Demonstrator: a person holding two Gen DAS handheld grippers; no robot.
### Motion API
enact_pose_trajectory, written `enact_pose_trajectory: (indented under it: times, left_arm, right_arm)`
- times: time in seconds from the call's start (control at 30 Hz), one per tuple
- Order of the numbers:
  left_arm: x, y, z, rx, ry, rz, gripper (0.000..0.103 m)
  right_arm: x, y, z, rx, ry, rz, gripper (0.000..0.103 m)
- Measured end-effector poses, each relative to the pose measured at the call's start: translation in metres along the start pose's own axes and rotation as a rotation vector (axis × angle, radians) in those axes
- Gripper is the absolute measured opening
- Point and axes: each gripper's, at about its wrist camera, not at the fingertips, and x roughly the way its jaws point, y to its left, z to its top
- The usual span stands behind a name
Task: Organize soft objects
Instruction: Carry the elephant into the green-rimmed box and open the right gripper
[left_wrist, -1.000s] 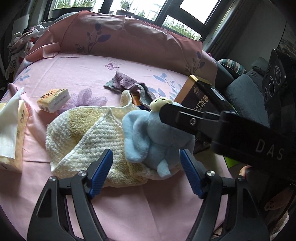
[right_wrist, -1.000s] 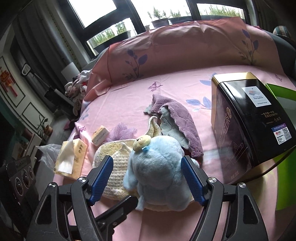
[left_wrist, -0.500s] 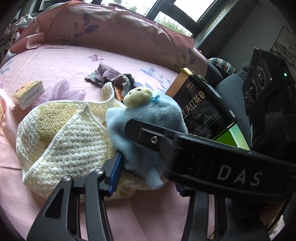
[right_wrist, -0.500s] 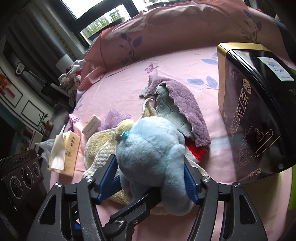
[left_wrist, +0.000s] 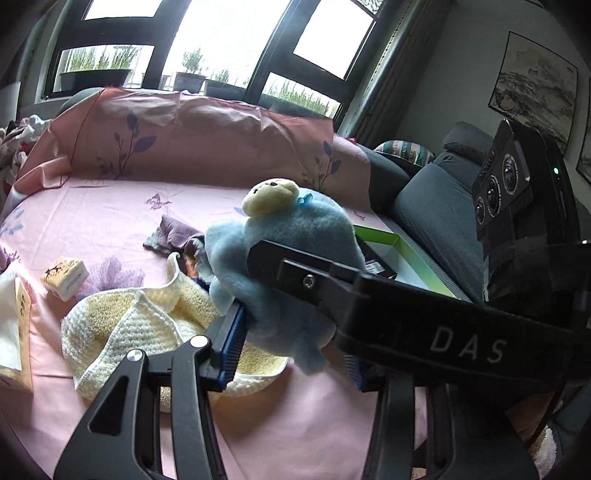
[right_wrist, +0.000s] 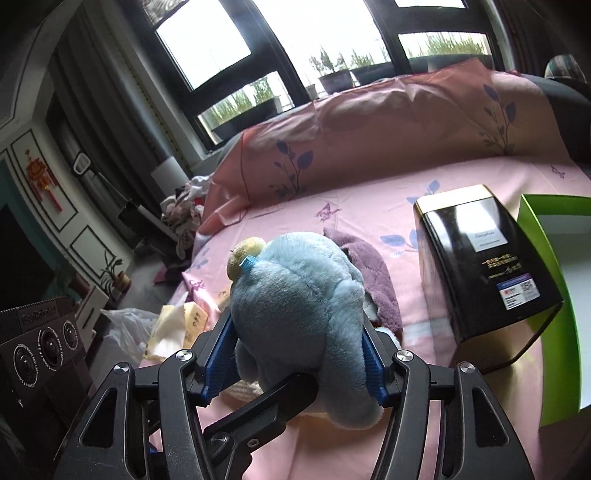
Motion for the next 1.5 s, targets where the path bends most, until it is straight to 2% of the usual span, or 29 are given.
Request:
enact_pose_trajectory:
  times: [0.13,0.33,0.7,0.93,1.1,1.23,1.33,1.5]
  left_arm:
    - [0.004,-0.033,0.01,0.087,-0.013,-0.021,0.045]
    - [0.03,-0.072,0.019,0.169,0.007,-0.077,0.045]
    - [0.096,-0.149,0.024,0.293,0.098,-0.208,0.045]
    - [0.147,-0.186,0.014,0.351,0.201,-0.27,0.045]
    - [0.178,-0.201,0.002,0.383,0.26,-0.264,0.045]
    - [0.203,-0.2,-0.005,0.351,0.327,-0.257,0.045]
    - [0.21,-0.204,-0.012,0.364,0.361,-0.218,0.047]
    - [0.226,-0.201,-0.018,0.341,0.441,-0.173,0.048]
  right_arm:
    - [-0.03,-0.007,0.005,0.001,-0.079,-0.013,0.063]
    - [-0.062,-0.037,0.011,0.068,-0.163,-0.1,0.063]
    - [-0.113,-0.128,0.004,0.27,-0.262,-0.185,0.063]
    - [-0.13,-0.187,-0.01,0.424,-0.291,-0.242,0.063]
    - [-0.131,-0.226,-0.026,0.528,-0.276,-0.265,0.063]
    - [-0.124,-0.247,-0.033,0.589,-0.239,-0.289,0.063]
    - [-0.12,-0.26,-0.037,0.649,-0.221,-0.32,0.066]
    - [-0.126,-0.275,-0.044,0.698,-0.227,-0.422,0.069]
